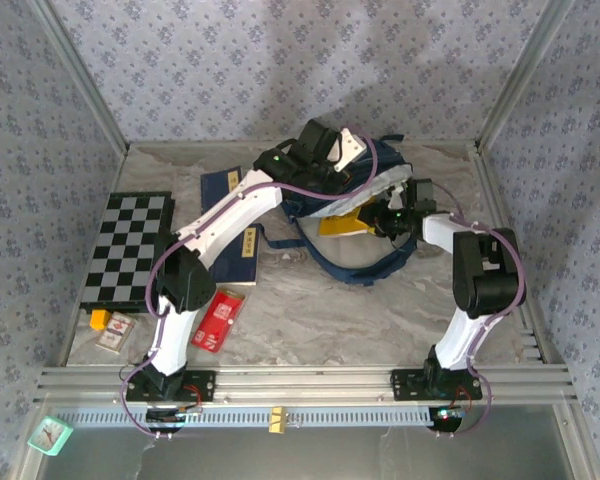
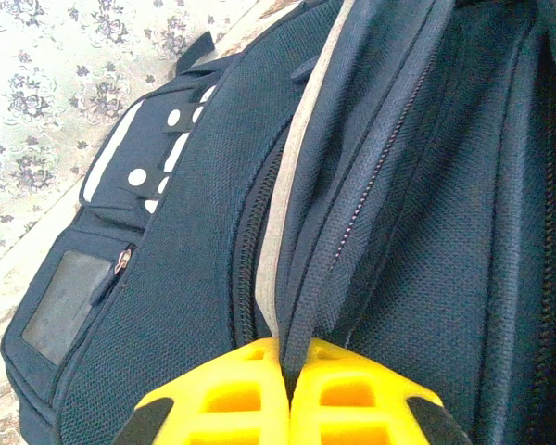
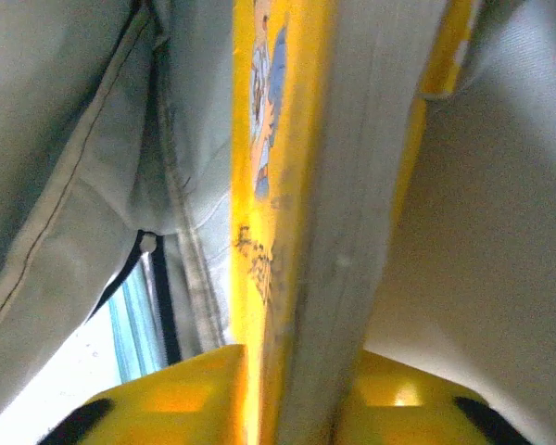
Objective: Pack the student bag
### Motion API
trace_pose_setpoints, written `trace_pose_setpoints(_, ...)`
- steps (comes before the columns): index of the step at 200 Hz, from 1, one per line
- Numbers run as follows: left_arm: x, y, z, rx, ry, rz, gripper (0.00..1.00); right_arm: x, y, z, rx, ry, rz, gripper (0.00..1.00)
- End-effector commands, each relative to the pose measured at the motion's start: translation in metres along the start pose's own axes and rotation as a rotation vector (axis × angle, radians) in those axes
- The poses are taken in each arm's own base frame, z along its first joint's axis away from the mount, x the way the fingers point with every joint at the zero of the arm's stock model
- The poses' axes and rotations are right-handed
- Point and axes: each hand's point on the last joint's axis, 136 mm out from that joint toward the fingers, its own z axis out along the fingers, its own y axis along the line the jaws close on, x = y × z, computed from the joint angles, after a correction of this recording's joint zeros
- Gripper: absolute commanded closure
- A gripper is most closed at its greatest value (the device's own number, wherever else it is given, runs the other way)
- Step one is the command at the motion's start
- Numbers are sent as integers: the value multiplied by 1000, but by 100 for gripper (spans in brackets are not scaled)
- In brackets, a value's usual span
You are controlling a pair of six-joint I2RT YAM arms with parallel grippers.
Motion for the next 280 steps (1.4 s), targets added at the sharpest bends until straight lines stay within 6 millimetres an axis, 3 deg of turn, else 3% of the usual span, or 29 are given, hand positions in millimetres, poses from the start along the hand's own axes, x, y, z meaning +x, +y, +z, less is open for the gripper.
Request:
trace_pose_setpoints(1, -57, 7, -55, -25, -196, -17, 100, -15, 3, -11, 74, -53, -120, 52)
trace_pose_setpoints(21, -54, 4, -54, -8, -204, -20, 100, -11, -7, -26, 189, -82, -155, 39)
trace_pose_setpoints(46, -48, 3, -51, -3, -202, -24, 100, 3, -18, -48, 270, -111, -130, 35)
trace_pose_setpoints(76, -42, 3, -50, 3, -195, -32, 100, 37, -21, -61, 313, -57, -118, 34)
trace_pose_setpoints(104, -41, -4, -52, 42, -212, -45, 100, 61, -19, -66, 313, -46, -64, 41)
trace_pose_setpoints(141, -38, -5, -50, 47, -209, -44, 100, 79, -17, -47, 301, -62, -40, 63)
trace_pose_setpoints(164, -36, -5, -48, 47, -200, -44, 100, 77, -17, -29, 299, -75, -29, 82)
trace_pose_setpoints(184, -35, -7, -48, 54, -199, -46, 100, 77, -14, -10, 289, -66, -37, 89)
trace_pose_setpoints(209, -34, -6, -48, 50, -194, -41, 100, 66, -26, 3, 311, -107, -25, 97)
trace_pose_setpoints(244, -33, -6, -49, 50, -187, -29, 100, 30, -31, 3, 317, -237, -71, 99)
trace_pose_setpoints(280, -31, -3, -49, 33, -180, -28, 100, -3, -39, -13, 310, -333, -82, 97)
